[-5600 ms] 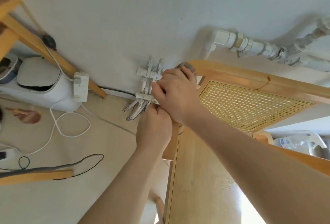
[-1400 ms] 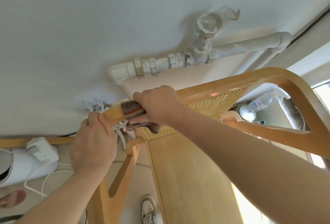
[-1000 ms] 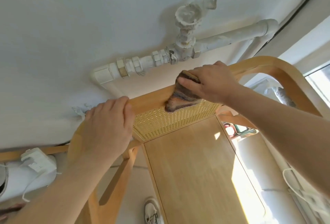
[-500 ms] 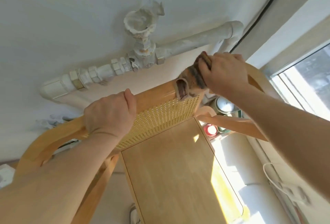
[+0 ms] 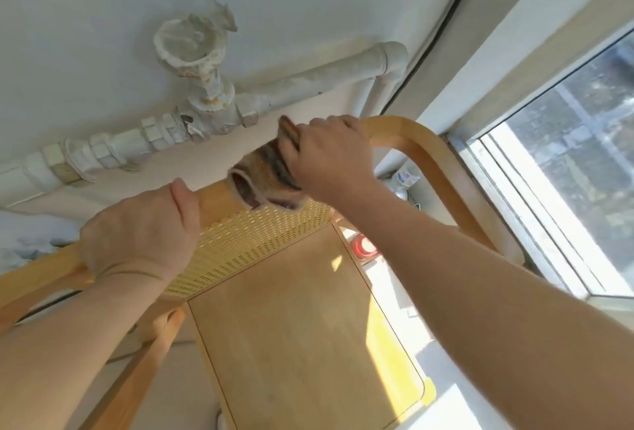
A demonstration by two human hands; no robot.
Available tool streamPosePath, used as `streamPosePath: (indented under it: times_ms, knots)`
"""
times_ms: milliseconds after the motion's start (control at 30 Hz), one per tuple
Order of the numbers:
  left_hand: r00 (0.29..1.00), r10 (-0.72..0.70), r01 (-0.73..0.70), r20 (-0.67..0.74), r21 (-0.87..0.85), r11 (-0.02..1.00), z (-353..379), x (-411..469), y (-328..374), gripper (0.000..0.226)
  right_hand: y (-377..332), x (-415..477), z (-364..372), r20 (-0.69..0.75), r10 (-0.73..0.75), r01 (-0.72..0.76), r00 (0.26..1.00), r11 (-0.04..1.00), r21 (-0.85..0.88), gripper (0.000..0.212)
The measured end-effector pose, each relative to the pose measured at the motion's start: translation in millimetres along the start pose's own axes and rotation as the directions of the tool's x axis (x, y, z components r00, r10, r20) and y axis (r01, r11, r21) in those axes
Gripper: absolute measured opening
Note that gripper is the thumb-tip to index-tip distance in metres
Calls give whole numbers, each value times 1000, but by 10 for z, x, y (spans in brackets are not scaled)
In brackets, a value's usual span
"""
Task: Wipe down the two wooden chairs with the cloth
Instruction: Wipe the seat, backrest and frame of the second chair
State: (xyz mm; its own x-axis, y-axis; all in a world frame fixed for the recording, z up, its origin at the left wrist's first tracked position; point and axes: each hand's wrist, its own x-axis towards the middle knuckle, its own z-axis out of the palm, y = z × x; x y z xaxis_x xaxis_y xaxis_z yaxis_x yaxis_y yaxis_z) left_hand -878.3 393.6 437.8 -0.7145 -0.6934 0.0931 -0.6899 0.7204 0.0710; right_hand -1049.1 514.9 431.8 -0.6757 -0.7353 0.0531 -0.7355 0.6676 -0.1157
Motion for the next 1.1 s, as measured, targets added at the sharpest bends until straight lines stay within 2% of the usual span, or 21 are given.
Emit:
streamPosePath:
  times_ms: [100,167,200,300,401,467,568,701,768,835,935,1002,1102]
  knots:
    - [1000,18,-18,15,-22,1000,67,10,-18,59,667,54,-114,22,236,-236,971,972,-13,48]
    - [1000,23,-23,20,-16,1000,77,6,-25,61,1003,-6,-177,91,424,-428,901,903,28,53]
    - [1000,20,-20,17,-20,1000,90,11,-30,61,1132,-109,-212,109,466,-471,878,882,20,49]
    - [1000,16,-15,19,-31,999,66,31,-26,61,1250,-677,-320,107,484,-483,869,875,-34,37]
    - [1000,23,-22,18,-16,1000,70,26,-19,59,1190,-1166,-390,126,599,-598,791,800,-52,53]
    - [1000,17,-16,19,-47,999,99,41,-25,56,1175,-1160,-372,101,597,-594,796,802,-63,56]
    - [997,-15,20,71,-68,997,77,32,-16,53,1165,-760,-241,53,538,-534,841,842,-76,57]
    - [999,-26,28,46,-45,999,147,15,-41,60,1062,-398,-94,-49,309,-313,950,940,-132,48]
    - [995,-66,69,80,-36,997,134,-9,-37,67,1096,-478,-80,-61,246,-253,967,958,-134,50]
    - [994,-80,83,68,-53,995,98,-19,80,66,1169,-640,-120,-49,273,-277,961,954,-118,57]
    - [994,83,-78,69,-71,994,68,54,604,53,1216,-1058,-212,9,404,-402,915,912,-84,63]
    - [983,164,-156,86,-88,984,29,166,1094,51,1246,-1376,-302,43,464,-458,885,882,-110,60]
    - [978,180,-173,108,-78,982,100,336,1435,55,1293,-1524,-377,53,473,-457,880,871,-179,49]
